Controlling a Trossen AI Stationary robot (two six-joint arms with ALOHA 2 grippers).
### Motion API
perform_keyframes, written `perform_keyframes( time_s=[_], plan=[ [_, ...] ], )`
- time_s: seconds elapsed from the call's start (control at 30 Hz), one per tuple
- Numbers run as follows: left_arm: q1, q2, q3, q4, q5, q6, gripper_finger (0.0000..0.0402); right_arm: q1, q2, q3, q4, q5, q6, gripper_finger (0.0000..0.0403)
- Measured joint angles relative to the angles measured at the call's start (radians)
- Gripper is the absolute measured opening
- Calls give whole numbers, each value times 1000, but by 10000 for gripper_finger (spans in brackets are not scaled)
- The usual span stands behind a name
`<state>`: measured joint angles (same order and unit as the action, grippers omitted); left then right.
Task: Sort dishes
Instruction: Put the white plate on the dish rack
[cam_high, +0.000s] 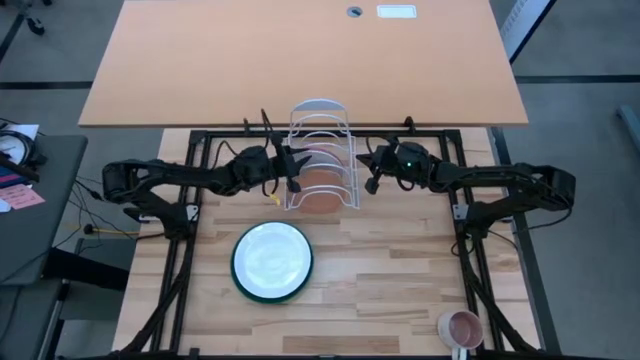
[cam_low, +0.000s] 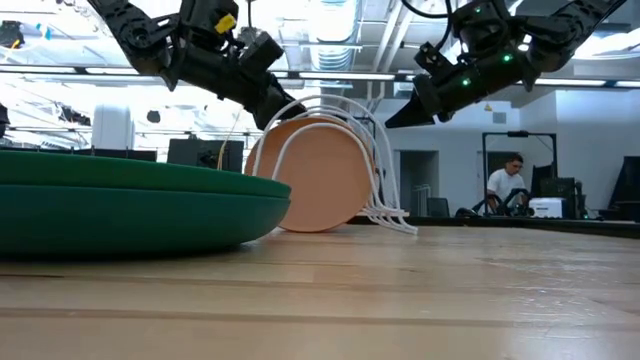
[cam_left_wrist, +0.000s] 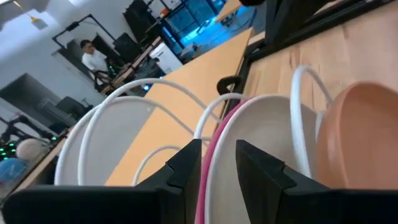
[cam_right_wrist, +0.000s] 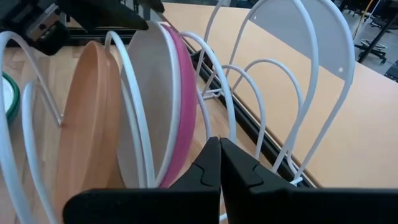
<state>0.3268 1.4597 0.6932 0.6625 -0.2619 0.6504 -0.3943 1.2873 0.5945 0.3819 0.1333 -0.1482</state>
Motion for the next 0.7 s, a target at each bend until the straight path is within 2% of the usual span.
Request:
perform_keyframes(
  time_s=[0.33, 0.5, 0.6, 0.7],
  plan=[
    [-42, -94, 2, -46, -74, 34, 94, 0, 0, 0, -24, 0, -2, 4],
    [-48, -221, 3, -258, -180, 35, 93, 1, 0, 0, -28, 0, 1, 4],
    [-5, -300, 3, -463, -133, -36, 93, 1, 1, 0, -41, 0, 3, 4],
    [58, -347, 3, -571, -47, -143, 93, 1, 1, 0, -47, 0, 16, 4]
  ],
)
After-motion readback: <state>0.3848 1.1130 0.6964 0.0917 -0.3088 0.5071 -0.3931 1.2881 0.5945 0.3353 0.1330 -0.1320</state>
